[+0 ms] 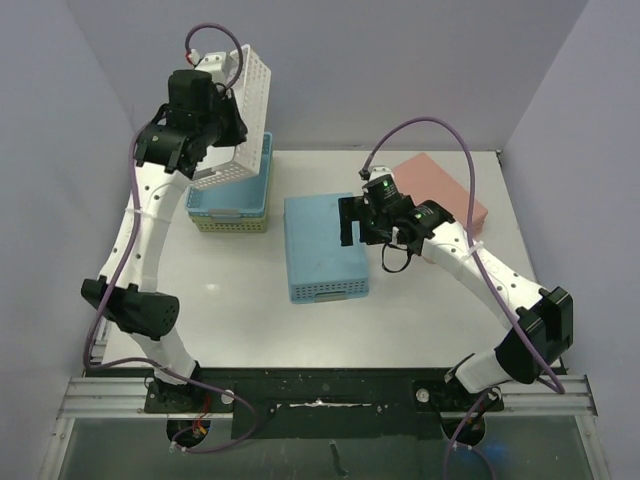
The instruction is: Turn the large container upside down
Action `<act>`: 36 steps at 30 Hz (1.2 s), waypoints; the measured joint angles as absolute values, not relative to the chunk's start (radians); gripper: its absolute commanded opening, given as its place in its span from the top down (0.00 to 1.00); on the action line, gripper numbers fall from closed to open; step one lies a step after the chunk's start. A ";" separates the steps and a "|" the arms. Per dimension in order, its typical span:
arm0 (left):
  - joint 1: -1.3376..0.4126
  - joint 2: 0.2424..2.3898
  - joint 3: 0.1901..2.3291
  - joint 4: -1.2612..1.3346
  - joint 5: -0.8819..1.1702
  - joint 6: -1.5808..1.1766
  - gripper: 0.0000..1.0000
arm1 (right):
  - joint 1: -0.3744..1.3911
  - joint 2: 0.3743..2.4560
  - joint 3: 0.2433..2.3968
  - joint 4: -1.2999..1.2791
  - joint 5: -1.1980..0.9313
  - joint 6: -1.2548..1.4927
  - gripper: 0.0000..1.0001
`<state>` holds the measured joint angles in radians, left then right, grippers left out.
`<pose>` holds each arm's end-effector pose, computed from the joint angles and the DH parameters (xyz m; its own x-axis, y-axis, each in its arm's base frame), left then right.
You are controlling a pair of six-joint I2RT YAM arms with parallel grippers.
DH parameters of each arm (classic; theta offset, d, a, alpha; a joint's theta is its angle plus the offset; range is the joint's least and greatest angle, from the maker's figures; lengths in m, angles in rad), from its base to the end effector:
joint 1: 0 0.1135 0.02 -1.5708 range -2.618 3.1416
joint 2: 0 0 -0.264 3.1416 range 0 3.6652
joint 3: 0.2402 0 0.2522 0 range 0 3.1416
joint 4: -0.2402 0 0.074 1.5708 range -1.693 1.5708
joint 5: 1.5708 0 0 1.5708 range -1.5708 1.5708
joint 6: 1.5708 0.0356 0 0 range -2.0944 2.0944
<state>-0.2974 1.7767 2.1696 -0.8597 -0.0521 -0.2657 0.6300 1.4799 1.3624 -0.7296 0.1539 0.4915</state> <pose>0.3592 -0.1082 0.4718 -0.4803 -0.1270 -0.8678 0.1265 0.9691 -0.2119 0.2607 0.1833 0.3255 -0.7699 0.0159 -0.6380 -0.1552 0.9650 0.2112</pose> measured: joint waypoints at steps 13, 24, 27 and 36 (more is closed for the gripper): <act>-0.290 1.505 1.987 -0.809 0.031 -0.311 1.00 | 0.876 1.586 1.457 -0.683 0.130 0.443 0.00; -0.234 1.451 1.985 -0.863 -0.098 -0.272 1.00 | 0.964 1.952 1.731 -0.638 0.043 0.344 0.00; -0.228 1.411 1.985 -0.874 -0.147 -0.249 1.00 | 0.955 1.998 1.750 -0.632 0.008 0.342 0.01; -0.227 1.360 1.980 -0.873 -0.176 -0.221 1.00 | 0.869 2.030 1.709 -0.621 -0.043 0.373 0.01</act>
